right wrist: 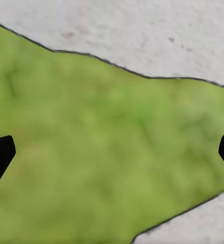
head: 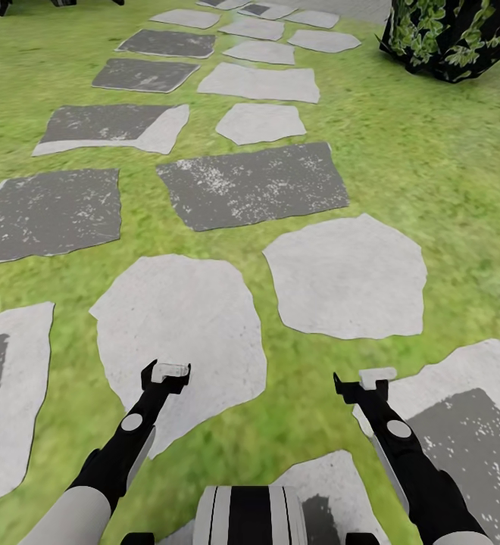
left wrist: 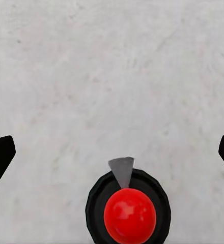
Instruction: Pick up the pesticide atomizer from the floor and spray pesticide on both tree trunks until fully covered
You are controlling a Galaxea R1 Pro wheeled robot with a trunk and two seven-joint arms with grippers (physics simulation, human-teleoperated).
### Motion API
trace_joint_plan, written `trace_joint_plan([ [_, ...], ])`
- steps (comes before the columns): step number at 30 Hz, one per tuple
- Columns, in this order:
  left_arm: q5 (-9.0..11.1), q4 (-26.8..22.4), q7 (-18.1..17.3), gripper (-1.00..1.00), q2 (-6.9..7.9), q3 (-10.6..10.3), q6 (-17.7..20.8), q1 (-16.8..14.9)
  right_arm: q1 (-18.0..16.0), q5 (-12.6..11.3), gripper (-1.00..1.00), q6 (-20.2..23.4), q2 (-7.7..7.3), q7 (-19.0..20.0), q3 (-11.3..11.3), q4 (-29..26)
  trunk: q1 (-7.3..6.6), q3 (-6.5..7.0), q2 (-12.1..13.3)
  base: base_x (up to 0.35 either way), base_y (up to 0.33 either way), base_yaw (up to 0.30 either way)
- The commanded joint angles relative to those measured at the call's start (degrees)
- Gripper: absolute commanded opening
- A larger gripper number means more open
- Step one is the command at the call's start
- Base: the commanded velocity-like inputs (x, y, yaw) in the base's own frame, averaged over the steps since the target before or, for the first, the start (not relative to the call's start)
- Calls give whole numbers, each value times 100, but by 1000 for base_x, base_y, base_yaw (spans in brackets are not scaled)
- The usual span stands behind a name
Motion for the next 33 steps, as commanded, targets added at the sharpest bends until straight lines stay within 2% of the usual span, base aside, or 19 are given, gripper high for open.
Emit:
trace_joint_plan([
  [1,-3,0,0,100,0,0,0,0,0,0,100,1,0,0,1,-1,0,0,0,4,-3,0],
  [6,-6,0,0,100,0,0,0,0,0,0,100,2,0,1,1,-4,0,0,0,1,-1,0],
  [12,-7,0,0,100,0,0,0,0,0,0,100,2,0,1,1,2,15,-153,-8,0,0,0],
  [21,-7,0,0,100,0,0,0,0,0,0,100,2,0,1,0,-3,15,-186,-8,0,0,0],
  [27,-7,0,0,100,0,0,0,0,0,0,100,2,0,1,-4,-5,31,-334,-16,0,0,0],
  [33,-7,0,0,100,0,0,0,7,0,0,100,2,0,-2,-4,-6,31,-353,-16,0,0,0],
])
